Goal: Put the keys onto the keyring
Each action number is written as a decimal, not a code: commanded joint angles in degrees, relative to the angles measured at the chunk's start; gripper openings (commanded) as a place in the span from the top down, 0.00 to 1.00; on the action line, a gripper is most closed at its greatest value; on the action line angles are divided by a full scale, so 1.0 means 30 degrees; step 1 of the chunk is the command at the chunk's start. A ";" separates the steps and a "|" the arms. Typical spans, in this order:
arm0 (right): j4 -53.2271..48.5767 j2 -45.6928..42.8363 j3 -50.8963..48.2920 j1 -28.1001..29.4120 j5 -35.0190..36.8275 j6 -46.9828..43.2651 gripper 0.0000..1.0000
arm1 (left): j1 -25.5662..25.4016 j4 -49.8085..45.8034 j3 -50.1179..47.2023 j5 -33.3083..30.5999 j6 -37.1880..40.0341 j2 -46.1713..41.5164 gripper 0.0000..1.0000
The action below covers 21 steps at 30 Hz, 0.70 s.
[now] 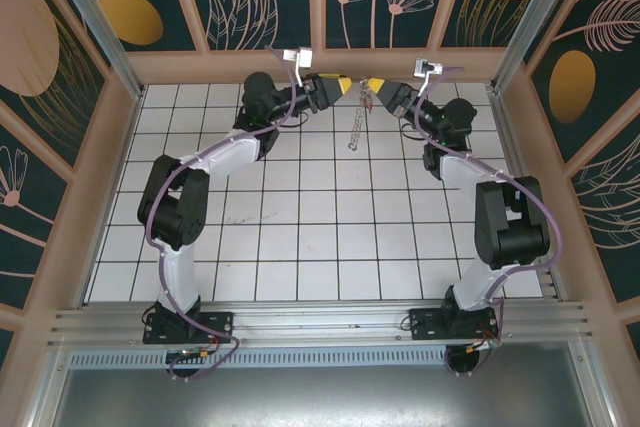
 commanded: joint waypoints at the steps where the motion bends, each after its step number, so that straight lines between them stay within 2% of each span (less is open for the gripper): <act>1: -0.0084 0.0348 0.1322 -0.0256 -0.1524 -0.0891 1.00 | 0.0132 -0.2522 0.1433 0.1235 0.2019 -0.0746 0.54; 6: -0.1967 0.0899 0.2874 -0.0360 -0.2751 -0.1920 1.00 | 0.0256 -0.5038 0.2914 0.1965 0.3396 -0.0180 0.53; 13: -0.4307 0.1895 0.5081 -0.0346 -0.4067 -0.3001 1.00 | 0.0367 -0.5526 0.4162 0.2558 0.3237 0.0663 0.58; 21: -0.4233 0.2216 0.5552 -0.0344 -0.4282 -0.2870 1.00 | 0.0345 -0.5733 0.4826 0.2739 0.3077 0.1192 0.61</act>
